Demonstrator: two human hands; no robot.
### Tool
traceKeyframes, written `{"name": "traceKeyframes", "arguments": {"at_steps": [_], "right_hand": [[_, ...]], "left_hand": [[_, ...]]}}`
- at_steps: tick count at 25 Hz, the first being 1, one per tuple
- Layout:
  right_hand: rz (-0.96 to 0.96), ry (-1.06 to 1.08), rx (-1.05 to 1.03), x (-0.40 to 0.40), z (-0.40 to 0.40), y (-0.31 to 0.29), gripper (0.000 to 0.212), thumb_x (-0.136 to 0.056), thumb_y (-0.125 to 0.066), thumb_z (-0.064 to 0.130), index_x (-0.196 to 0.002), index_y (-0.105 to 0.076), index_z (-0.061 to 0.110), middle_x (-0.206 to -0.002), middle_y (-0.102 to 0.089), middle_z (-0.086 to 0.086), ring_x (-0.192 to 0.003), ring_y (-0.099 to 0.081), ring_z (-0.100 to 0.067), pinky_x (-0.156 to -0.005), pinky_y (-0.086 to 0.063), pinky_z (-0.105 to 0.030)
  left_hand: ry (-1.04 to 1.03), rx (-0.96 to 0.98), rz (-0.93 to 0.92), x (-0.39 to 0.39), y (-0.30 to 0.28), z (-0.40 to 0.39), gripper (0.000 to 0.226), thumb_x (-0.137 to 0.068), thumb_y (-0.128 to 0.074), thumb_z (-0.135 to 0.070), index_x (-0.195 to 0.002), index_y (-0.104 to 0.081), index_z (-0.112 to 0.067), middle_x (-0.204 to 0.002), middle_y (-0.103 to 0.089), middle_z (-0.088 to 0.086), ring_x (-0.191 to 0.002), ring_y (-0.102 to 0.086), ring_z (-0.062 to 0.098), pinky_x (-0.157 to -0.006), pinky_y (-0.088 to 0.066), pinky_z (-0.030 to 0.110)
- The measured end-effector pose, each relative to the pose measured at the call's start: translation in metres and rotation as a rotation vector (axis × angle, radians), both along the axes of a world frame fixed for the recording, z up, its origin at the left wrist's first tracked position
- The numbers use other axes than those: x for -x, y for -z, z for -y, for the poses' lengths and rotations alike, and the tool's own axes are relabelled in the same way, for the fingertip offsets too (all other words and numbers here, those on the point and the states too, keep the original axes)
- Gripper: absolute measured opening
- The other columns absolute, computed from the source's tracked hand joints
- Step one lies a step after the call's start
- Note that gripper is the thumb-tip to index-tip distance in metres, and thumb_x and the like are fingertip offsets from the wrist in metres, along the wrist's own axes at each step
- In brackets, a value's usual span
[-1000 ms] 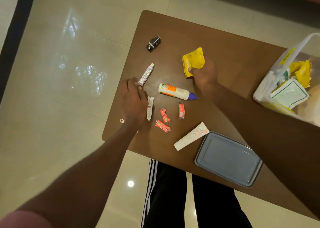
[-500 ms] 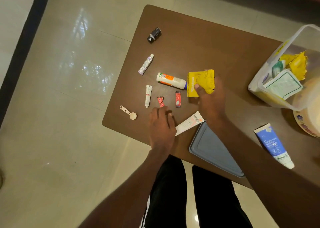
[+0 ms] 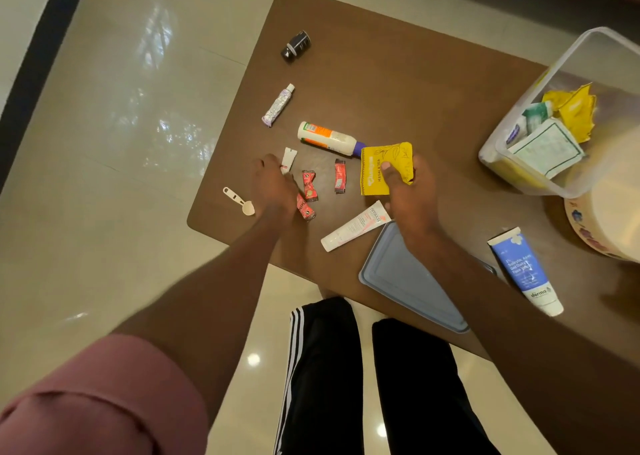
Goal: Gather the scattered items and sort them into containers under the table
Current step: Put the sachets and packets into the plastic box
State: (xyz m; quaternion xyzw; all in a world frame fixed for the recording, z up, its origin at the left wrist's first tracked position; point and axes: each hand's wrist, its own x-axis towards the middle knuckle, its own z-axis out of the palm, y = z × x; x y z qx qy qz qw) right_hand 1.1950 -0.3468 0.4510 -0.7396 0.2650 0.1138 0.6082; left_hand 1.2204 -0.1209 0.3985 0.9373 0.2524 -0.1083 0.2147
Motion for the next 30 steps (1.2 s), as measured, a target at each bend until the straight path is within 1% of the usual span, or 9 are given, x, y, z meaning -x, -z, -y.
{"name": "traceKeyframes", "arguments": {"at_steps": [4, 6, 9, 12, 15, 20, 22, 26, 30], "right_hand": [[-0.062, 0.004, 0.061, 0.011, 0.011, 0.007, 0.028, -0.088, -0.062, 0.053, -0.105, -0.06, 0.031, -0.099, -0.071, 0.002, -0.09, -0.073, -0.026, -0.075, -0.062, -0.055], [-0.086, 0.044, 0.063, 0.015, 0.016, 0.008, 0.033, -0.085, -0.061, 0.055, -0.108, -0.061, 0.032, -0.104, -0.071, 0.003, -0.093, -0.072, -0.023, -0.079, -0.061, -0.056], [-0.121, 0.104, 0.054, 0.019, 0.024, 0.004, 0.032, -0.092, -0.065, 0.045, -0.118, -0.063, 0.026, -0.111, -0.071, 0.0, -0.096, -0.072, -0.021, -0.079, -0.063, -0.054], [-0.118, 0.111, 0.055, 0.021, 0.032, 0.006, 0.028, -0.096, -0.066, 0.04, -0.117, -0.064, 0.022, -0.108, -0.071, -0.002, -0.094, -0.073, -0.023, -0.076, -0.064, -0.05], [-0.105, 0.115, 0.063, 0.025, 0.04, 0.008, 0.025, -0.092, -0.065, 0.042, -0.109, -0.064, 0.023, -0.101, -0.072, 0.0, -0.09, -0.073, -0.023, -0.076, -0.063, -0.054], [-0.076, 0.13, 0.046, 0.032, 0.052, 0.007, 0.017, -0.095, -0.068, 0.032, -0.109, -0.064, 0.024, -0.101, -0.073, 0.001, -0.091, -0.073, -0.022, -0.079, -0.062, -0.054], [-0.067, 0.139, 0.011, 0.033, 0.056, 0.004, 0.022, -0.095, -0.071, 0.026, -0.114, -0.061, 0.03, -0.108, -0.073, 0.001, -0.096, -0.073, -0.021, -0.081, -0.062, -0.055], [0.002, 0.187, -0.039, 0.03, 0.07, -0.006, 0.052, -0.09, -0.074, 0.021, -0.133, -0.053, 0.042, -0.126, -0.067, 0.002, -0.106, -0.072, -0.019, -0.077, -0.064, -0.051], [0.105, 0.239, 0.076, 0.008, 0.092, -0.028, 0.036, -0.093, -0.069, 0.033, -0.125, -0.057, 0.041, -0.112, -0.072, 0.009, -0.098, -0.073, -0.013, -0.076, -0.063, -0.055]], "left_hand": [[-0.067, 0.026, 0.203, 0.023, -0.027, 0.016, 0.024, -0.096, -0.057, -0.016, -0.117, -0.055, -0.004, -0.109, -0.057, 0.01, -0.097, -0.054, 0.026, -0.077, -0.036, 0.029], [0.029, 0.108, 0.159, 0.045, -0.042, 0.041, 0.027, -0.099, -0.053, -0.016, -0.123, -0.053, -0.005, -0.102, -0.052, 0.006, -0.09, -0.051, 0.023, -0.075, -0.038, 0.034], [0.396, 0.122, 0.06, 0.081, -0.042, 0.078, 0.03, -0.101, -0.051, -0.026, -0.127, -0.053, -0.011, -0.109, -0.058, 0.01, -0.1, -0.054, 0.027, -0.078, -0.047, 0.042], [0.537, 0.046, -0.039, 0.1, -0.027, 0.095, 0.047, -0.098, -0.056, -0.048, -0.133, -0.05, -0.017, -0.121, -0.057, 0.005, -0.111, -0.05, 0.021, -0.085, -0.043, 0.033], [0.567, -0.062, -0.043, 0.102, -0.02, 0.098, 0.044, -0.098, -0.059, -0.042, -0.133, -0.05, -0.017, -0.124, -0.053, 0.006, -0.112, -0.047, 0.019, -0.083, -0.032, 0.024], [0.566, -0.058, -0.096, 0.103, -0.016, 0.099, 0.043, -0.1, -0.058, -0.037, -0.136, -0.046, -0.017, -0.131, -0.053, 0.006, -0.119, -0.046, 0.021, -0.092, -0.045, 0.031], [0.455, 0.054, -0.077, 0.102, -0.022, 0.102, 0.047, -0.1, -0.058, -0.042, -0.137, -0.044, -0.017, -0.13, -0.053, 0.005, -0.119, -0.048, 0.017, -0.093, -0.049, 0.032], [0.243, 0.293, 0.049, 0.09, -0.048, 0.125, 0.054, -0.096, -0.064, -0.046, -0.138, -0.043, -0.02, -0.129, -0.054, 0.0, -0.113, -0.051, 0.01, -0.083, -0.055, 0.029], [0.179, 0.549, 0.229, 0.048, -0.07, 0.168, 0.053, -0.094, -0.07, -0.04, -0.136, -0.045, -0.019, -0.127, -0.06, -0.001, -0.11, -0.06, 0.011, -0.083, -0.056, 0.027]]}}
